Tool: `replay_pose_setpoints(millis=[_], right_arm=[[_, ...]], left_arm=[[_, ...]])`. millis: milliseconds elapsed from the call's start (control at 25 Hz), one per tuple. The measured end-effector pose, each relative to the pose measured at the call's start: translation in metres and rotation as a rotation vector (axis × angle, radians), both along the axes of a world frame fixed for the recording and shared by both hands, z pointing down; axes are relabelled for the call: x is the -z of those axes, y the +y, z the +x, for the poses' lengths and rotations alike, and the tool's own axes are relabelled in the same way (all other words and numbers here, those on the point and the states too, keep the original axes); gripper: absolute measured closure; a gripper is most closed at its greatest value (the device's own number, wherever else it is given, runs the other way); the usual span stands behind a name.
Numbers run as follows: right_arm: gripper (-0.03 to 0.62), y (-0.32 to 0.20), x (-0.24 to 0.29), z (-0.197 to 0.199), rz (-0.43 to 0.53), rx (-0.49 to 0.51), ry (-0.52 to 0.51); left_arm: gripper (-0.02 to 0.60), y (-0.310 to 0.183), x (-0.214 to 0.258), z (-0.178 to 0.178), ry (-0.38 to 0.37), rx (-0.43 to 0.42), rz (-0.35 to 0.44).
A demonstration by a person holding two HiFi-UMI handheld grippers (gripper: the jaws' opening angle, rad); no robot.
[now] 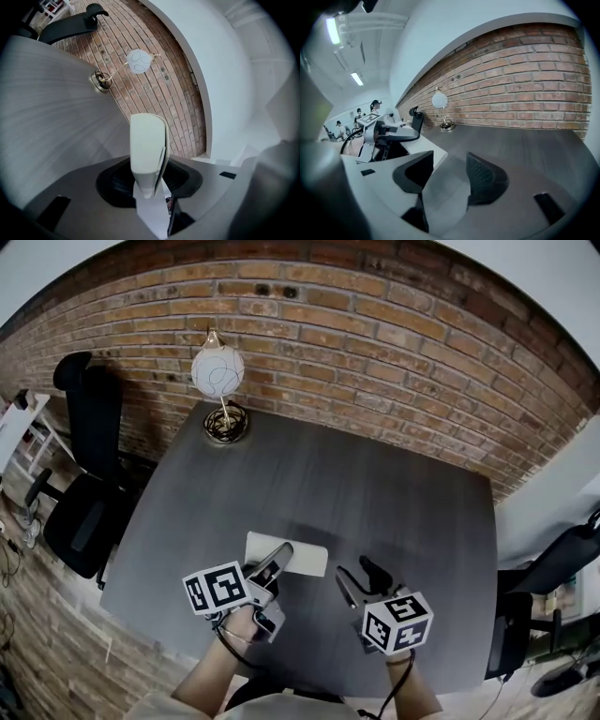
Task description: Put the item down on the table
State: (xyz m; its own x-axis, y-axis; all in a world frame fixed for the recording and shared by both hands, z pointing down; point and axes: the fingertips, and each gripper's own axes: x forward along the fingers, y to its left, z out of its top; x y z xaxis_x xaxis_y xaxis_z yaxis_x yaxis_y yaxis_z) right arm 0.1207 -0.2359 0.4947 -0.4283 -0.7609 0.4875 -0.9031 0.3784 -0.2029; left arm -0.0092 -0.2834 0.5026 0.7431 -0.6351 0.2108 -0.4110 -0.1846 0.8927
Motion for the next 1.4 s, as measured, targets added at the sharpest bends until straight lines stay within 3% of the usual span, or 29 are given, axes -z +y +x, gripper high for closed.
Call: replay_pose_setpoints(millis=[160,360,680,1080,1400], right_arm=[[0.312,0.002,0.002,-0.025,0.019,0.206,0.048],[0.284,0.010,-0.007,-0.055,0.033,0.473,0.195],[0.270,0.030,-0.027,-0.090,-0.019,0.738,0.316],[0.270,0.028,-0.045,-0.091,-0.061,0.803,0.435],[0.273,0.024,-0.051,-0.084,-0.101,0.778,0.485]], left_arm=[[0.416,0.005,-0.007,0.003,-0.013,-0.034,-0.016],[0.416,0.014,-0.017,0.005,-0.023,-0.064,-0.036],[0.416,0.029,-0.024,0.022,-0.034,-0.124,-0.047],[0.416,0.045,-0.018,0.049,-0.028,-0.249,-0.010],[0.416,0.044,-0.019,0.058,-0.022,-0.262,-0.007]])
